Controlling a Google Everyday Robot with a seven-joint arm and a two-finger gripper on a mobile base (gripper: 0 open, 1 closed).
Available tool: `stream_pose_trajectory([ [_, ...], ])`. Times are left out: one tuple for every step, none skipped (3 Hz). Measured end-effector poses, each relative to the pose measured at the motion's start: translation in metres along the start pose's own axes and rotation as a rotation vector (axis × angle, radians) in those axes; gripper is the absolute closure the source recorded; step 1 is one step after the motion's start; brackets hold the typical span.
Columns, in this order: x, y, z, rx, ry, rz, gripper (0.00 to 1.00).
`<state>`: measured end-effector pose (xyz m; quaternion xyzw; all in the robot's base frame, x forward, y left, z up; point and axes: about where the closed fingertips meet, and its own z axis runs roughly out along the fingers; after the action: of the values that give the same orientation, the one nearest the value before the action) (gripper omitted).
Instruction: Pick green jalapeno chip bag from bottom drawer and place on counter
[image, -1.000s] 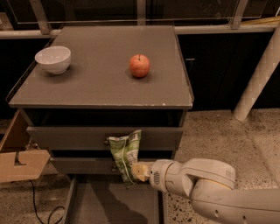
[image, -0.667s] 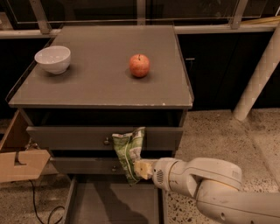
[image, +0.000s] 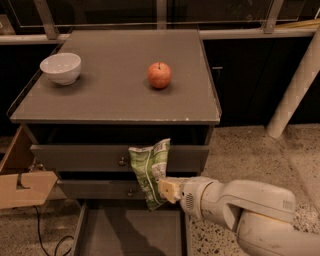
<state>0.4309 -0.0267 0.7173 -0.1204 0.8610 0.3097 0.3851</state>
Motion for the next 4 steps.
stream_pose_trajectory([
  [-0.020,0.013,-0.027,0.010,-0.057,-0.062,1.00],
  [-0.017,0.012,-0.023,0.008,-0.049,-0.083,1.00],
  [-0.039,0.012,-0.040,0.010,-0.094,-0.111,1.00],
  [-0.055,0.013,-0.054,0.015,-0.127,-0.142,1.00],
])
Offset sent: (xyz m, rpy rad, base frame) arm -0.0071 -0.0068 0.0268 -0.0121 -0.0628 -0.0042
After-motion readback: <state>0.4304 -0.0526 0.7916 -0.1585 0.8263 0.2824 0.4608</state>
